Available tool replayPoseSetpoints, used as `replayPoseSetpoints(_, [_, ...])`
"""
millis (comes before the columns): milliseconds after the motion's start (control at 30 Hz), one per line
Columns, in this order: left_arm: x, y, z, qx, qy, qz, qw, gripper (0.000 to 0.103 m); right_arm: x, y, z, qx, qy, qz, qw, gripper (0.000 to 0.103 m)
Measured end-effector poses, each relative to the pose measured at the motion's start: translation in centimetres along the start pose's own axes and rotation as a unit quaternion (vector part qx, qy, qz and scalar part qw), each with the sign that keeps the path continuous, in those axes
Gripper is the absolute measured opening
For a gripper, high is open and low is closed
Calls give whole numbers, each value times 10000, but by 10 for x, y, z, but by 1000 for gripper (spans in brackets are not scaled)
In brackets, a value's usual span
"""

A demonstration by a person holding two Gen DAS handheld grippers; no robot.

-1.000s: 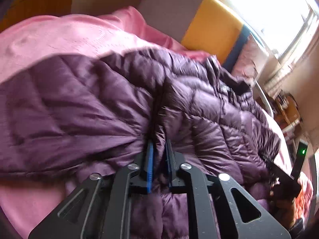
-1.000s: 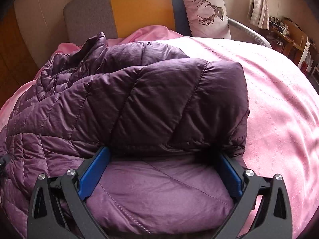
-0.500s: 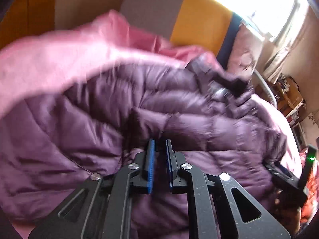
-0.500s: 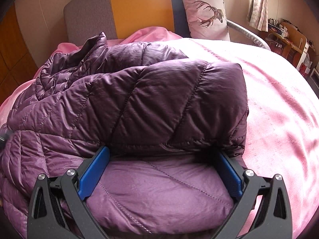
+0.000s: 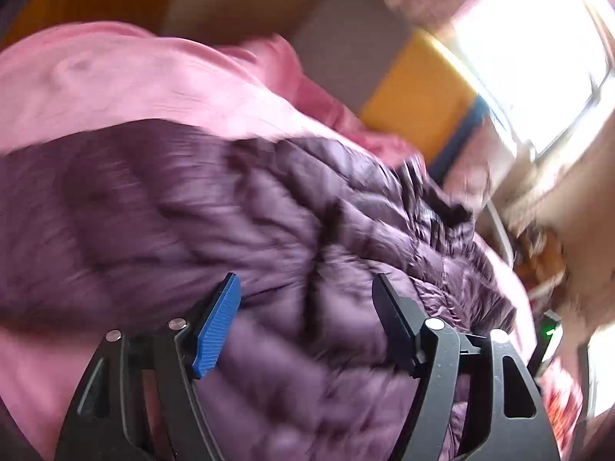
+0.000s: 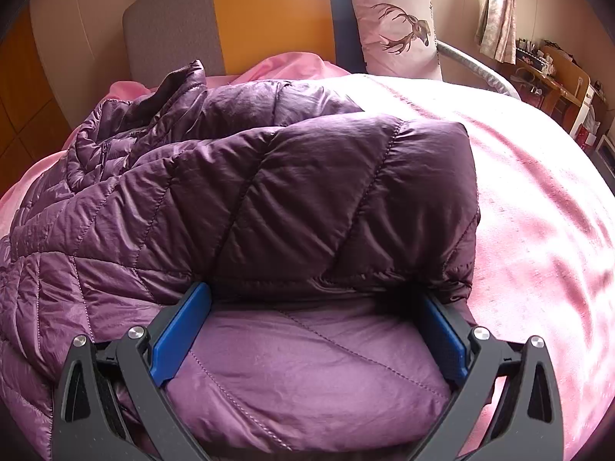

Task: Fold large clothes

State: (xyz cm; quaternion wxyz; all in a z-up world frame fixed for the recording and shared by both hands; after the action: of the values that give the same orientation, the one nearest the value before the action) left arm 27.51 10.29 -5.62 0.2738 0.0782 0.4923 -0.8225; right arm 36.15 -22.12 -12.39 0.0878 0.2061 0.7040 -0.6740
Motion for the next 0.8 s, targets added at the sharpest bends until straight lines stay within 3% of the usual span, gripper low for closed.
replayPoseSetpoints(167, [26,-53,-88,-170,-1101,278,9934,69,-1,-2,0,38,-18,-8,10000,101])
replayPoseSetpoints(300, [37,-99,-171,-516,-1993,605,9767,69,-2,-14,-6,202,-178,-51,9996,101])
replayPoseSetpoints(400, [37,-126,-215,-760,-2353,841,9653,69,8,-42,-19,-53,-346,269,9990,101])
replayPoseSetpoints(533, [31,-145,-262,-552,-2917,1105,9485,67,31,-71,-41,-380,-650,462,9961,101])
replayPoseSetpoints(700, [26,-153,-306,-409,-3776,1261,9164,26,67,-89,-67,-743,-903,503,9919,101])
replayPoseSetpoints(733, [23,-156,-309,-400,-3792,1275,9156,23,74,-89,-73,-765,-954,484,9913,101])
replayPoseSetpoints(800, [13,-160,-299,-538,-3557,1341,9234,14,86,-89,-82,-759,-1023,464,9908,101])
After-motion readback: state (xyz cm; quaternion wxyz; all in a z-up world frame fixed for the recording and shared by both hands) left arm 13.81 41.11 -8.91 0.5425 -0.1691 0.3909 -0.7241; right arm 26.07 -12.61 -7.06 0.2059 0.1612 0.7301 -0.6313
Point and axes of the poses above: each gripper's, at about its wrist camera, not at the fingertips, and y roughly the way its jaws point, z to its right, x to its underside, the point moved 5 cm from there along y, roughly the way its jaws point, and after that the axes turned 12 degrees about -z, right-handed, at the moved point
